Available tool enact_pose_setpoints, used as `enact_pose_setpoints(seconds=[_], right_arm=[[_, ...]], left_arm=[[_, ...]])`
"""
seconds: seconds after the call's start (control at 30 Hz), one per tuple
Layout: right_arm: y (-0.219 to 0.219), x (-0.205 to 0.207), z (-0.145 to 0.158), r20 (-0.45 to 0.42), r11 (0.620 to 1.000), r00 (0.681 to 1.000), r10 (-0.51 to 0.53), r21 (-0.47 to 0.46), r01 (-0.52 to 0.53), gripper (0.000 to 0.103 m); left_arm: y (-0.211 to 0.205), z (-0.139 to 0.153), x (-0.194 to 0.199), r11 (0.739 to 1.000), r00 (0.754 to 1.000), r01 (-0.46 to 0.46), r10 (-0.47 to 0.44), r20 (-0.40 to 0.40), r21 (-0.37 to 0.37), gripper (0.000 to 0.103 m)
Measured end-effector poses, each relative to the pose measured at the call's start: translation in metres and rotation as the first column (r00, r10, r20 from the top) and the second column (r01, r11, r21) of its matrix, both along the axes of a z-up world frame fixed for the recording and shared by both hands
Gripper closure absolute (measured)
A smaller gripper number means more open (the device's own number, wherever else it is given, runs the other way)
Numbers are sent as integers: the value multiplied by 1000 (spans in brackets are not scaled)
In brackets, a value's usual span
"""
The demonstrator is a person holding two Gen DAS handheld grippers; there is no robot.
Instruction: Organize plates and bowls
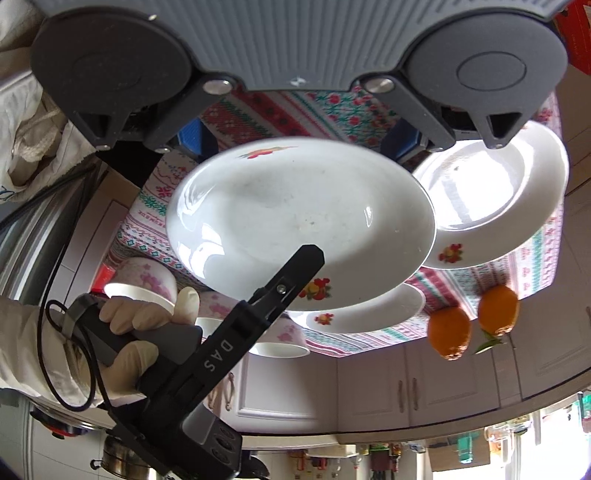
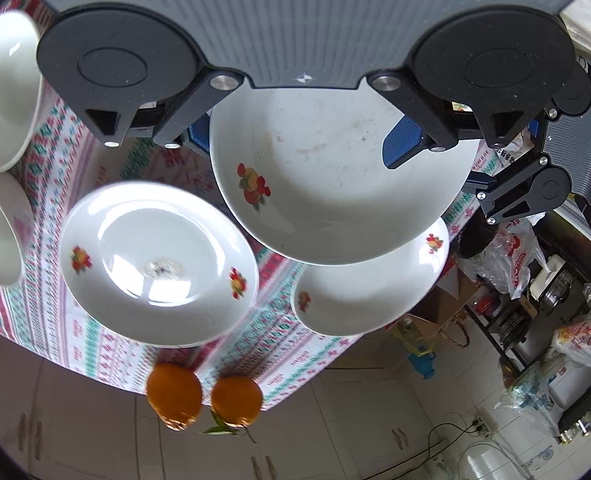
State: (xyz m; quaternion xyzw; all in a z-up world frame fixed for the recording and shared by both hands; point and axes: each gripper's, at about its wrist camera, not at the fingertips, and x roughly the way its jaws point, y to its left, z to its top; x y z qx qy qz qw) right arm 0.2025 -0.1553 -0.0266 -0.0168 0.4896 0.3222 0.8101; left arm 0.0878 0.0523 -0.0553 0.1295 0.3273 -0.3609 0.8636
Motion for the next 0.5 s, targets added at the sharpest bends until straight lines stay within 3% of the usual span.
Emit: enact_pose_setpoints(seconds=[0.5], right_arm=[[75,34,8,24,991,991,131,-4,-131,8]], left_arm=[[57,6,11,992,992,-123,123,11,1,9]])
